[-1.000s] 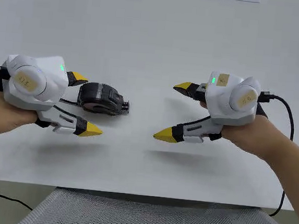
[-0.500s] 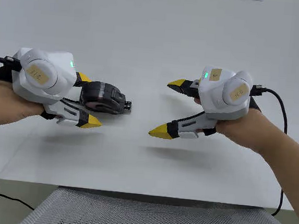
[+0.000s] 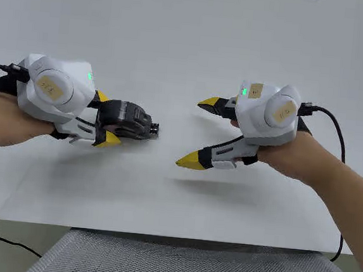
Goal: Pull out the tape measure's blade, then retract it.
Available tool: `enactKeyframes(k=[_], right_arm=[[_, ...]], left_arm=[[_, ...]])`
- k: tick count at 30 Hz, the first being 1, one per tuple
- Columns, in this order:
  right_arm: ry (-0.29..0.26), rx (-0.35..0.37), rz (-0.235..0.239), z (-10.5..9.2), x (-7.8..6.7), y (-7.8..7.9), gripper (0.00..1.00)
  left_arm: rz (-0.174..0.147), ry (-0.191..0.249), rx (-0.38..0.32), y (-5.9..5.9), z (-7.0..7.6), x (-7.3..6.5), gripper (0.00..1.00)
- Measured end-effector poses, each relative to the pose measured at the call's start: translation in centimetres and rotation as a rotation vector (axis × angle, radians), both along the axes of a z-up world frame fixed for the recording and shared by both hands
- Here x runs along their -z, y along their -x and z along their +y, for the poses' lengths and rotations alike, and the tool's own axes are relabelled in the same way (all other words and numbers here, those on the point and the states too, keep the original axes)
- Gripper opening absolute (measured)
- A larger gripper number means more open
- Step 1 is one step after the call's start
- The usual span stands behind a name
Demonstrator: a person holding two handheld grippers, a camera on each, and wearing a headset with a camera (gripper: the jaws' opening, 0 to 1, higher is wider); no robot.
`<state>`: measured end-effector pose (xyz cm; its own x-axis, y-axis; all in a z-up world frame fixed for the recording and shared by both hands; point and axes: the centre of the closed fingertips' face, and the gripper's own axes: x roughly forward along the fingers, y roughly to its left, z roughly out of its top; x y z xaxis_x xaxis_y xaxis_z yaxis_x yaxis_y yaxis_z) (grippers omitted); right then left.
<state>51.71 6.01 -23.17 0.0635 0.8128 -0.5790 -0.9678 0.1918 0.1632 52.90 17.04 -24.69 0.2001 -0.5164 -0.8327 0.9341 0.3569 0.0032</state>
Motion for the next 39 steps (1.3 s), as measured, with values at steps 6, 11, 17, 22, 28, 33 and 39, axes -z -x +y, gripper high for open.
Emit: enactKeyframes(k=[6, 11, 17, 22, 28, 33, 39], right_arm=[[0.0, -0.011, 0.003, 0.3, 0.1, 0.2, 0.74], [-0.001, -0.019, 0.004, 0.6, 0.1, 0.3, 0.73], [0.002, -0.03, 0.004, 1.0, 0.3, 0.3, 0.71], [0.002, -0.037, 0.001, 1.3, 0.5, 0.2, 0.71], [0.007, -0.044, -0.002, 1.7, 0.8, 0.0, 0.69], [0.007, -0.052, -0.015, 2.2, 1.3, -0.2, 0.65], [-0.002, -0.059, -0.04, 3.0, 1.6, -0.5, 0.57]], left_arm=[[-0.006, -0.013, 0.021, -0.2, 0.1, 0.1, 0.31], [-0.009, -0.034, 0.05, -0.2, 0.2, 0.2, 0.3], [-0.015, -0.07, 0.091, -0.2, 0.4, 0.3, 0.29], [-0.02, -0.082, 0.096, -0.3, 0.5, 0.4, 0.29], [-0.023, -0.099, 0.097, -0.2, 0.5, 0.4, 0.28], [-0.027, -0.108, 0.099, -0.2, 0.5, 0.4, 0.28], [-0.029, -0.114, 0.093, -0.2, 0.5, 0.4, 0.28]])
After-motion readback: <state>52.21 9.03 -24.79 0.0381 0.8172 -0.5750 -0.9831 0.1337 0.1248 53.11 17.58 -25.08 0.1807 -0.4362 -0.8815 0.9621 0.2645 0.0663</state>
